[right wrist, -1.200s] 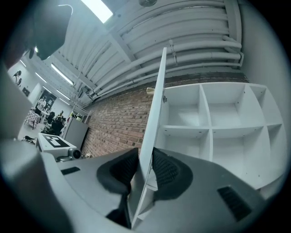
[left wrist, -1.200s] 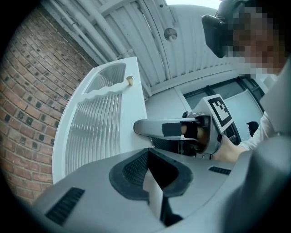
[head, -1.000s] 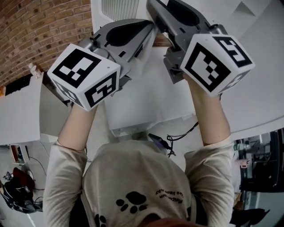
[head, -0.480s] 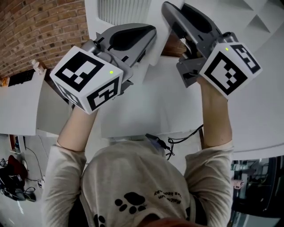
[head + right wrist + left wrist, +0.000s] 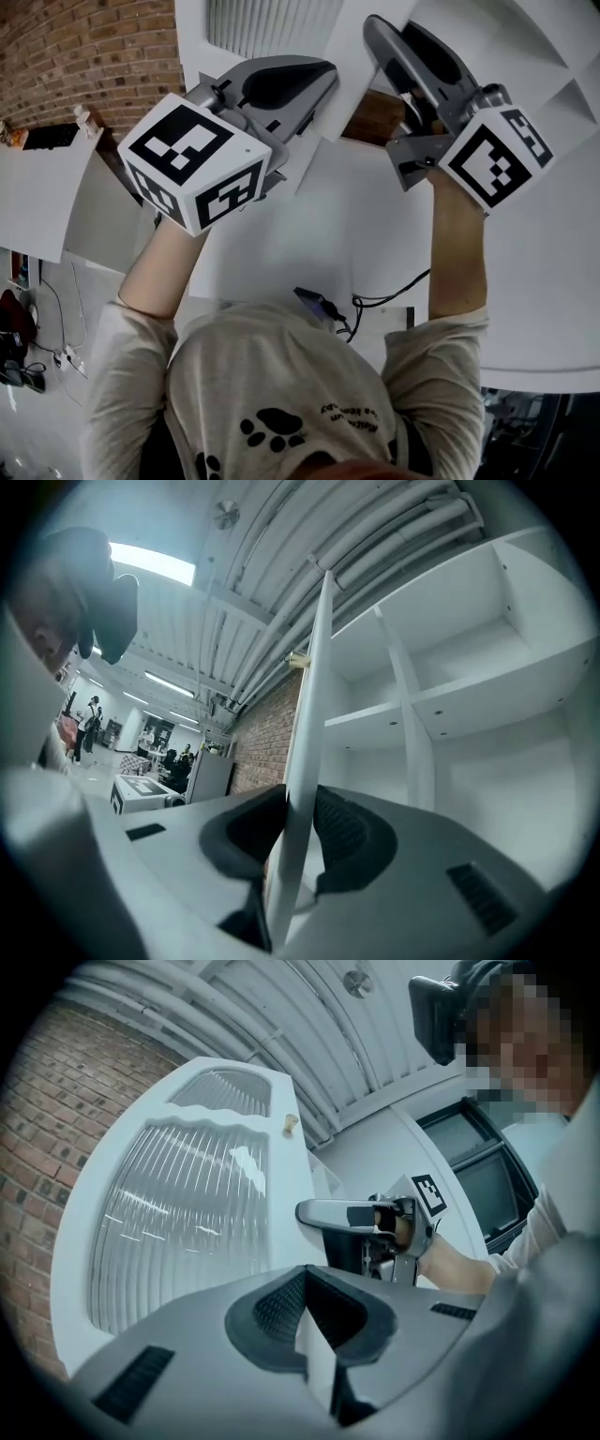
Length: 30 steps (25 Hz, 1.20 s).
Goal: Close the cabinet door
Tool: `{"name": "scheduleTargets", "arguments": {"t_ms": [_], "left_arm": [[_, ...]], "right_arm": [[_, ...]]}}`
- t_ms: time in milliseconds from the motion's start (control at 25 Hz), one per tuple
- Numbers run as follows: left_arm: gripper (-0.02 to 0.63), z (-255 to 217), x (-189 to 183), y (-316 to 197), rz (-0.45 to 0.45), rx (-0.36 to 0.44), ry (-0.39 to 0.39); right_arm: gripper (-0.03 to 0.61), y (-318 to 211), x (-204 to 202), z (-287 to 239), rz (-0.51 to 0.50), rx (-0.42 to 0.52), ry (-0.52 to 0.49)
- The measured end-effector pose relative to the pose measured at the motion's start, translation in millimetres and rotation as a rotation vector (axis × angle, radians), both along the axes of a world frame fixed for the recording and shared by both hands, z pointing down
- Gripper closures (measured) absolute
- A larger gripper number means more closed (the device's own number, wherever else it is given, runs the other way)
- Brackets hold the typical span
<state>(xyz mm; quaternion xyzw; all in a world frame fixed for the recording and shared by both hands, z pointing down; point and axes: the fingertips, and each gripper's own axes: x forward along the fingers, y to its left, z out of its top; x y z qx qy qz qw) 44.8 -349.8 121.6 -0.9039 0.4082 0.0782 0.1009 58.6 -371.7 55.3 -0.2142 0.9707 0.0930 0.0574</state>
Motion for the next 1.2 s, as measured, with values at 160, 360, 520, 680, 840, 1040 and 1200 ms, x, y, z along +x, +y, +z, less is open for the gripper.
{"name": "scheduleTargets", "arguments": {"t_ms": [160,360,520,680,840,1040,1200], "left_arm": [[0.604,5,-1,-1,-0.024,-0.004,0.003],[0.604,6,11,-28,-0.093,-0.005,0.009],[0.604,1,18,-45,-0.131,-0.008,0.016],[0.604,3,17,-53,-0.163,-0.009,0.013],[0.605,9,21,-67,-0.194,-0.015,0.012],[0.604,-5,3,-79,-0.224,-0.031,0.021],[0.604,-1,2,-84,-0.244,-0.041,0.026]], "right_arm": [[0.48,0,-4,4,-0.042,0.003,0.005],[0.48,-25,6,3,-0.12,0.006,0.01],[0.48,-45,16,-3,-0.154,0.0,0.014],[0.48,-51,14,-2,-0.192,0.001,0.015],[0.48,-64,18,3,-0.229,-0.005,0.012],[0.48,-74,1,-15,-0.261,-0.007,0.023],[0.48,-76,0,-14,-0.289,-0.004,0.022]]}}
